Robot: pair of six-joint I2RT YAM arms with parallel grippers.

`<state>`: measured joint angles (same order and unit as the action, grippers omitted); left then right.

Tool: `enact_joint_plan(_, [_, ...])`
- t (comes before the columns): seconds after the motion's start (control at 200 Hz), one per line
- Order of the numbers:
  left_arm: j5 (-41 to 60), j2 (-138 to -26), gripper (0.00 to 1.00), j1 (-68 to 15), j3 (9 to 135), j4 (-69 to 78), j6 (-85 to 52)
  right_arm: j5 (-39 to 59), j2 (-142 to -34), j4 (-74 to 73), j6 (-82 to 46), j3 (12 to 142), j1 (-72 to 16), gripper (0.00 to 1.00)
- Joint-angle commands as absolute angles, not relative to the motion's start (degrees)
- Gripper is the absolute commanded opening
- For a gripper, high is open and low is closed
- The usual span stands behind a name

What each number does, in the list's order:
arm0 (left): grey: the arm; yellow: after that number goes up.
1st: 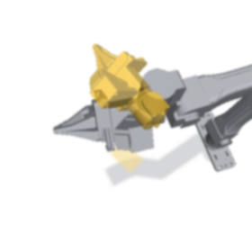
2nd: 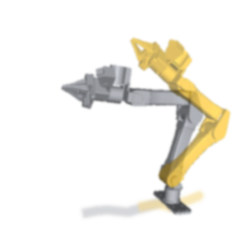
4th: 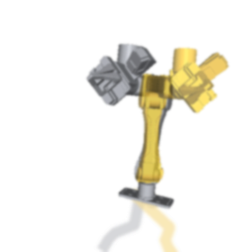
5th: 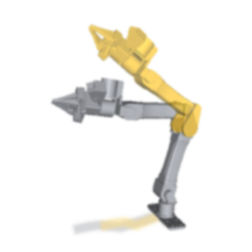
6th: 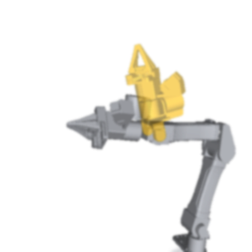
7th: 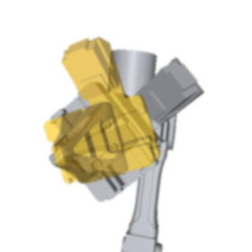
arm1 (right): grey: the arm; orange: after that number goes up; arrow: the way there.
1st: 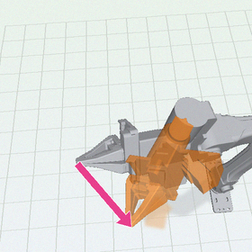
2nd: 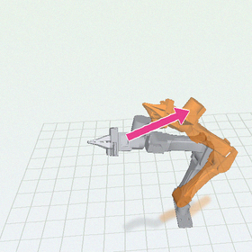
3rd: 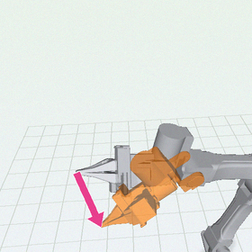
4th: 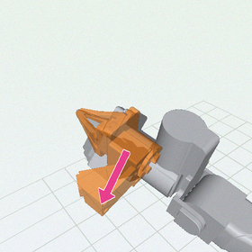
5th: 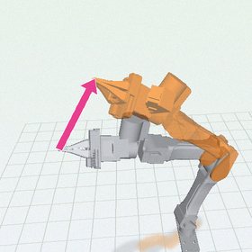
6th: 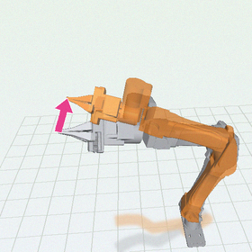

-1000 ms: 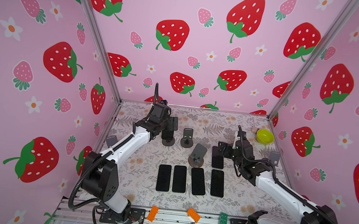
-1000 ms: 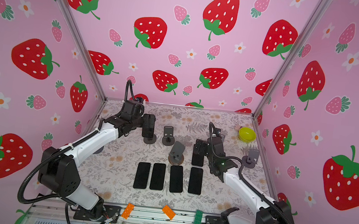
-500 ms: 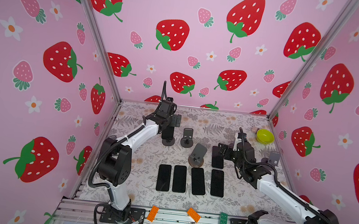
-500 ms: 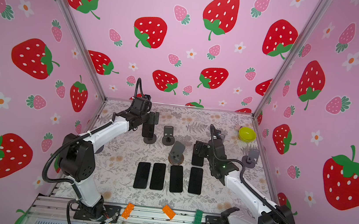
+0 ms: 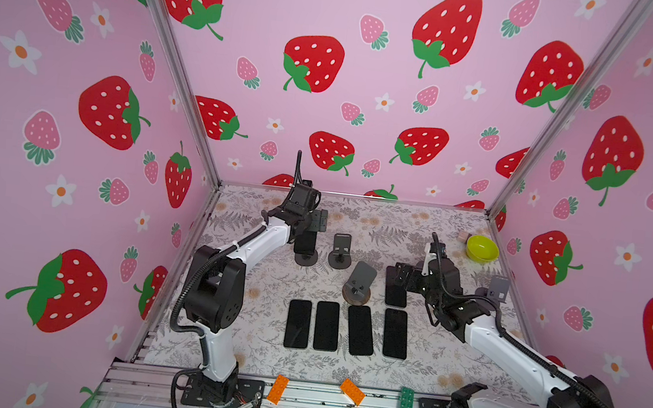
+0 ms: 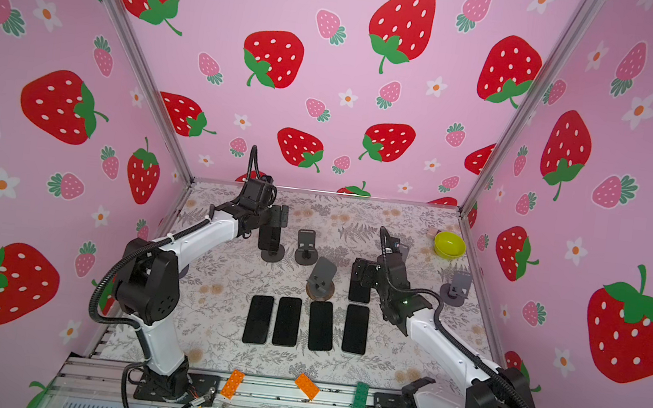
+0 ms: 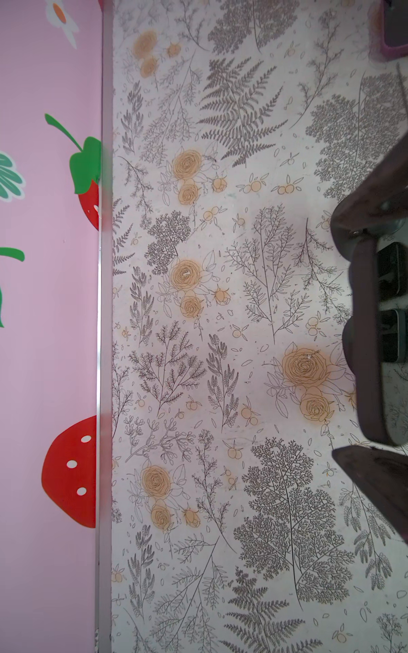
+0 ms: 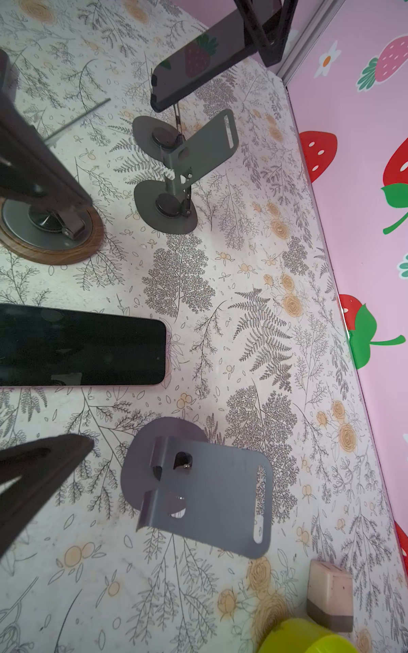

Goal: Remove the phone from the phone stand
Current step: 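Move the left gripper over the black phone on its stand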

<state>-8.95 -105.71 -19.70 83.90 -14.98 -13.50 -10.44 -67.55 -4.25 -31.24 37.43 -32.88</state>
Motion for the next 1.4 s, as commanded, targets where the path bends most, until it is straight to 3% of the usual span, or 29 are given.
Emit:
enact_joint_plan(0.0, [-7.85, -107.04, 0.94, -19.36, 84.97, -14.86, -14.46, -10.28, -68.05, -4.53, -30.67, 37.62, -33.08, 1.0])
enact_joint_plan(0.36, [-8.1, -108.31, 0.82, -19.49, 85.52, -15.41, -12.87, -10.46, -68.91, -4.26, -30.85, 37.97, -33.05, 1.0])
enact_joint_plan(0.695, [-9.41, -105.71, 0.65, -19.48, 84.66, -15.47, -11.51, -10.78, -69.41, -3.98, -30.94, 38.18, -33.05, 1.0])
enact_joint_plan(1.396, [-9.07, -96.93, 0.61, -19.35, 83.39, -15.69, -9.49, -10.87, -70.5, -4.11, -31.38, 38.5, -33.07, 1.0])
